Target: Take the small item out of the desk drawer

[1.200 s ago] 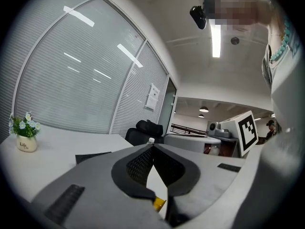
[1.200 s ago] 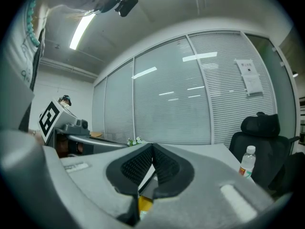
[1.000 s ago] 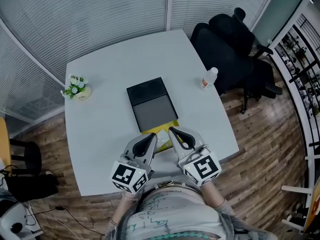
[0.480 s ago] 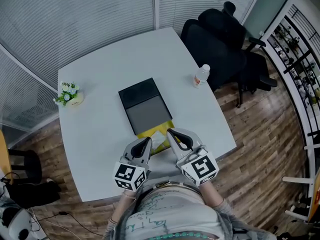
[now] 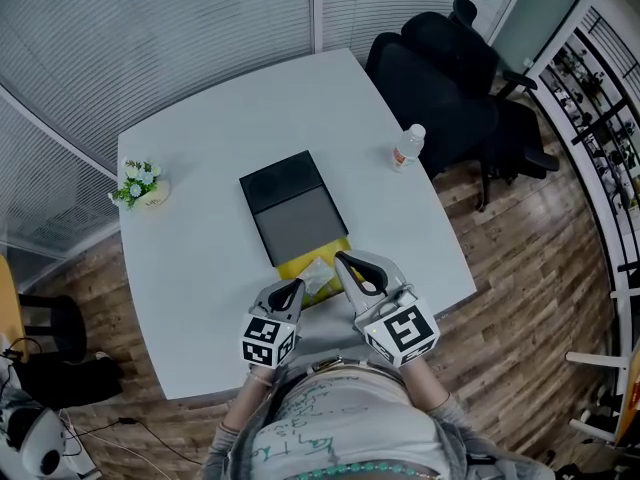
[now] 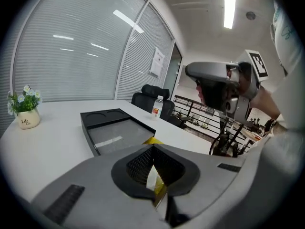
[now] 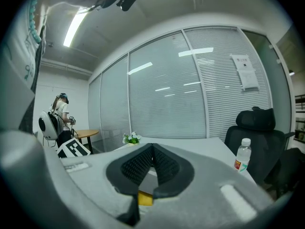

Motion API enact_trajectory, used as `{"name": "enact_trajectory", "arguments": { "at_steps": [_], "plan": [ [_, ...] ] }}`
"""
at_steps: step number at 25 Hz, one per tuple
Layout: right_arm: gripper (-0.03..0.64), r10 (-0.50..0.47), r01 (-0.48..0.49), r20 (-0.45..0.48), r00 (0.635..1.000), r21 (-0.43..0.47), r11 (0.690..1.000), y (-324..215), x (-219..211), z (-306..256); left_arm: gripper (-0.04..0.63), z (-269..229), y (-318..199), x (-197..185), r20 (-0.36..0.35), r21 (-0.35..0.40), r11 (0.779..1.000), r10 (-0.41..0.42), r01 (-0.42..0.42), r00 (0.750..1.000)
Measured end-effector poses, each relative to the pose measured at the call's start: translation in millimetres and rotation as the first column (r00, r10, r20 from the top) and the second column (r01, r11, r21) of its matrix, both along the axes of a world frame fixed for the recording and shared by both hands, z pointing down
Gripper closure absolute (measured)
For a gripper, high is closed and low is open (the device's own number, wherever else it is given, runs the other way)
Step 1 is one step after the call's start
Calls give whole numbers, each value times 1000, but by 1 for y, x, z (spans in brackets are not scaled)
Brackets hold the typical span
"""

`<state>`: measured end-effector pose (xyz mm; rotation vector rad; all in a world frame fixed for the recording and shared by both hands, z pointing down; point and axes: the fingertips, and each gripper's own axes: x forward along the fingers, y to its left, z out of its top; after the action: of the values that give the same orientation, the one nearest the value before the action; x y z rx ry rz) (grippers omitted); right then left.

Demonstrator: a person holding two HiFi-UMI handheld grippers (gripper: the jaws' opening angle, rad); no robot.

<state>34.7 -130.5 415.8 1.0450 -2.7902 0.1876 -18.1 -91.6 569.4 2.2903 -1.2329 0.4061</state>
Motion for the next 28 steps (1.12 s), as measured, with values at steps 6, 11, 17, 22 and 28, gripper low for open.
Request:
{"name": "enact_trajectory", "arguments": {
  "at_steps": [6,11,17,22,28],
  "plan": [
    [615,-3,3,-3,1000,-14,1000,-2,1,5,597,26,9,4,78,-74,996,62,-56,995],
    [615,11,-11,0,1000,-23,1000,-4,7,8,597,41,11,5,121,-111,990,106,-93,987],
    [615,23,-23,-2,1000,-26,999,-5,12,10,597,50,15,15,144,-156,974,186,-164,972],
    [615,39,-39,-7,999,-30,999,-7,19,12,589,58,5,18,212,-159,964,244,-213,946],
    [615,71,-71,-17,997,-26,997,-11,33,11,510,75,0,24,319,-206,926,368,-315,873]
  ]
}}
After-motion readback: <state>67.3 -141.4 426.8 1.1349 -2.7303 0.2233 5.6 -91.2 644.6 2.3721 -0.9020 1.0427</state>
